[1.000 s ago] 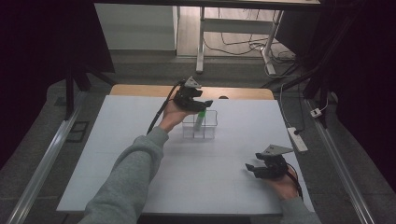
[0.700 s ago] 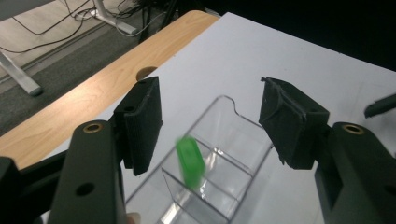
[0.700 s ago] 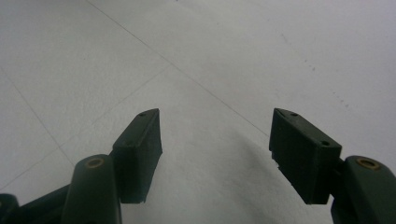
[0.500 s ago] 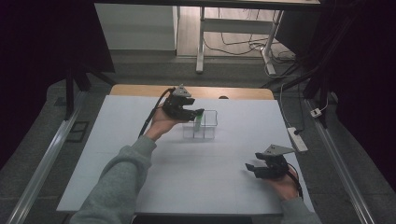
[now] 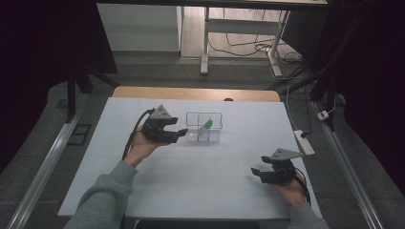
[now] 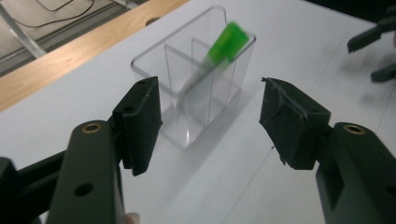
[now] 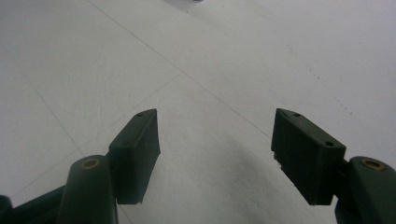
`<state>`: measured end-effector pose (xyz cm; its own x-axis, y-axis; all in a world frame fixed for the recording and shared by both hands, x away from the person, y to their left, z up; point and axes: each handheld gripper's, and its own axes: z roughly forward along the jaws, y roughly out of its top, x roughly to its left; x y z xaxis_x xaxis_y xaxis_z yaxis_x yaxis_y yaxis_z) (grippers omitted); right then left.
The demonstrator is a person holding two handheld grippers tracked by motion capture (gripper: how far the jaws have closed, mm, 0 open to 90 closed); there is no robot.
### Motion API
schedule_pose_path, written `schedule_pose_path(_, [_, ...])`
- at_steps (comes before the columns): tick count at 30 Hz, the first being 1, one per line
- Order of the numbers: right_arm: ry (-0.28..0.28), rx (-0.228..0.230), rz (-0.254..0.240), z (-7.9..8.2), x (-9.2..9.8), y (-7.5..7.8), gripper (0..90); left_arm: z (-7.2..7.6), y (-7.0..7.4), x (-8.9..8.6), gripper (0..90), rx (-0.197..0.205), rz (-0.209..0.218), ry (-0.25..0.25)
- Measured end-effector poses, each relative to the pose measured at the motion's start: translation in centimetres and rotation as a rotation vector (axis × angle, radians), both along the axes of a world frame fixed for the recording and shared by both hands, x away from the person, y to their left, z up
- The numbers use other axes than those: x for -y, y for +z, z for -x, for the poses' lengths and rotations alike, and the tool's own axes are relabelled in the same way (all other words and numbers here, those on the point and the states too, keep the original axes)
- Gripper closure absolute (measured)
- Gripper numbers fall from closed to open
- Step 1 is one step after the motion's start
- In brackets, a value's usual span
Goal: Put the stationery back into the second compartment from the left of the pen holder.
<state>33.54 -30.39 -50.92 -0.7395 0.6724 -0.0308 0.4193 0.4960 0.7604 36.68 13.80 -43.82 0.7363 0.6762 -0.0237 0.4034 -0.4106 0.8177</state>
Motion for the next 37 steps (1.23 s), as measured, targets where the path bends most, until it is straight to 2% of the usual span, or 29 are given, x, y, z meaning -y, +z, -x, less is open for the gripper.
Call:
schedule_pose_path(6, [0.018,0.021,-0.015,0.3,0.1,0.4,31.9,2.5,-1.7,-2.4,35.3,-0.036,0.021,0.026])
schedule_pose_path(9, [0.02,0.023,-0.019,0.4,0.1,0.5,31.8,3.7,-2.4,-3.4,34.1,-0.039,-0.007,0.039])
schedule_pose_path(19, [-0.006,0.025,-0.024,0.3,0.9,0.5,31.8,6.6,-4.9,-5.9,33.1,-0.062,-0.034,0.087])
schedule_pose_path(21, [-0.011,0.028,-0.024,0.3,1.1,0.6,31.8,7.1,-5.4,-6.2,32.8,-0.07,-0.046,0.092])
schedule_pose_path(27, [-0.018,0.04,-0.036,0.4,1.3,0.8,31.9,8.3,-6.4,-7.3,31.9,-0.072,-0.043,0.116])
schedule_pose_path(30, [-0.017,0.044,-0.039,0.4,1.4,0.8,32.0,8.6,-6.7,-7.7,31.8,-0.078,-0.035,0.131])
schedule_pose_path(37, [-0.007,0.056,-0.035,0.6,1.3,1.0,32.0,8.7,-7.1,-7.9,31.2,-0.086,-0.04,0.124])
